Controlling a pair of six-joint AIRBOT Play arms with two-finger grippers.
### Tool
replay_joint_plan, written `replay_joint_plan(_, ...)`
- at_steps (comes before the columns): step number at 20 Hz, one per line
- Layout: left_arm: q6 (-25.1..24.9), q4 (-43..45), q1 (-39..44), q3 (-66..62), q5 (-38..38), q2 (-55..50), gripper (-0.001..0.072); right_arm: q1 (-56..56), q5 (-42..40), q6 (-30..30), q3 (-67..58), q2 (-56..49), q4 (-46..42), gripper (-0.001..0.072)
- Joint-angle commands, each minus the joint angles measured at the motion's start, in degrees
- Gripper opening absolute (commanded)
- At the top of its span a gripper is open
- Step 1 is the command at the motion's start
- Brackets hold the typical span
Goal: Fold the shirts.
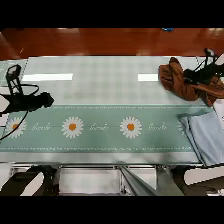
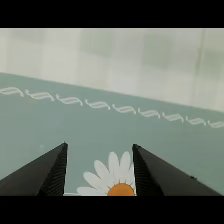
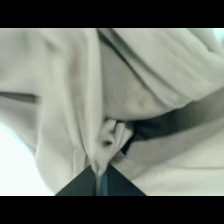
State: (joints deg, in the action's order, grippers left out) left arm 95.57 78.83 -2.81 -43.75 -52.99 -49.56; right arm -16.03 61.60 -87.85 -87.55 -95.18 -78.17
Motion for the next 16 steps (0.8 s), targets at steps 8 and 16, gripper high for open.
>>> replay_joint_plan(8, -0.74, 0.39, -4.98, -2.29, -6.29, 18.47, 0.0506, 0.20, -7.48, 11.04, -13.40, 27.47, 19.54, 0.0028)
replay_joint_plan(16, -0.74, -6.95, -2.16, -2.27, -9.68, 22.14, 0.0505, 19.41, -8.24, 13.81, -19.28, 36.57, 23.08, 0.0028)
